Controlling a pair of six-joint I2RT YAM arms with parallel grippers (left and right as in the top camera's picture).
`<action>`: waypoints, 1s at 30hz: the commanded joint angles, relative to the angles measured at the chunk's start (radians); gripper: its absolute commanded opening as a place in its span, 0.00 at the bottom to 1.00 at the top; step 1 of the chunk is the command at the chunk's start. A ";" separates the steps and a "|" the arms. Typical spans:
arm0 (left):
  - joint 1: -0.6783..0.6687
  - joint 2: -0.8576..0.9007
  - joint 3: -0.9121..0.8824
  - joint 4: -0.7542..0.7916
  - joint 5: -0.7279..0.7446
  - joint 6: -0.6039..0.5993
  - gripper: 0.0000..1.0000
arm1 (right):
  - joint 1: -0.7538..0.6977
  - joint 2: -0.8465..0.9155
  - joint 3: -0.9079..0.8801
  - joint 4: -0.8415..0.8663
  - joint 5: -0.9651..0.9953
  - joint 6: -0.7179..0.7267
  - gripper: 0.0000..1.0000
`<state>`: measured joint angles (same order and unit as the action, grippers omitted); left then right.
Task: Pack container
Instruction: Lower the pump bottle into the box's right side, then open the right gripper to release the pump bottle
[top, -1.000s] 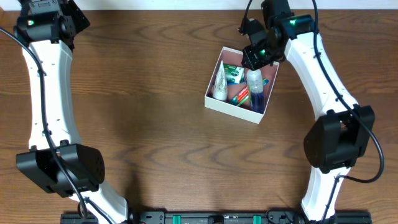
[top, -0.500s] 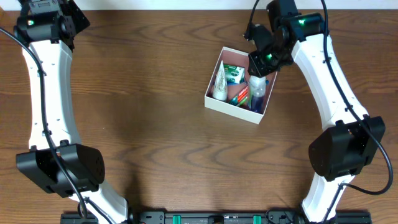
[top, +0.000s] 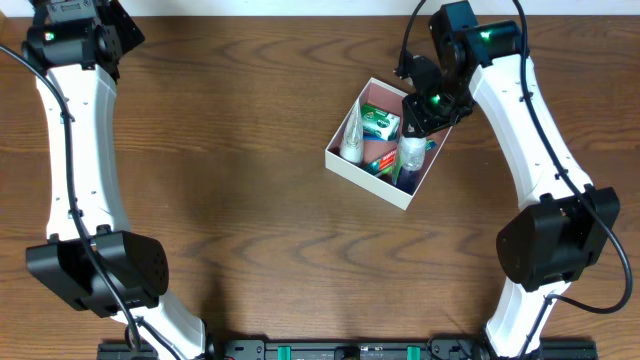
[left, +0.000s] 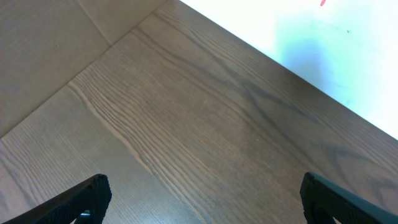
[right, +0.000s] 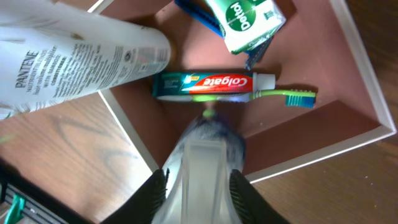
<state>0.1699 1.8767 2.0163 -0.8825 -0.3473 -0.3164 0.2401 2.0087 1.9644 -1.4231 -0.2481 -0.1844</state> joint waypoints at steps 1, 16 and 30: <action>0.002 -0.003 -0.005 0.001 -0.016 0.005 0.98 | 0.003 -0.041 0.018 -0.018 -0.021 0.004 0.36; 0.002 -0.003 -0.005 0.001 -0.016 0.005 0.98 | 0.003 -0.041 0.018 -0.081 -0.057 0.004 0.30; 0.002 -0.003 -0.005 0.001 -0.016 0.005 0.98 | 0.002 -0.041 0.018 -0.093 -0.178 0.016 0.29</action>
<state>0.1699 1.8767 2.0163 -0.8825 -0.3473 -0.3164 0.2405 2.0083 1.9644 -1.5105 -0.3706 -0.1841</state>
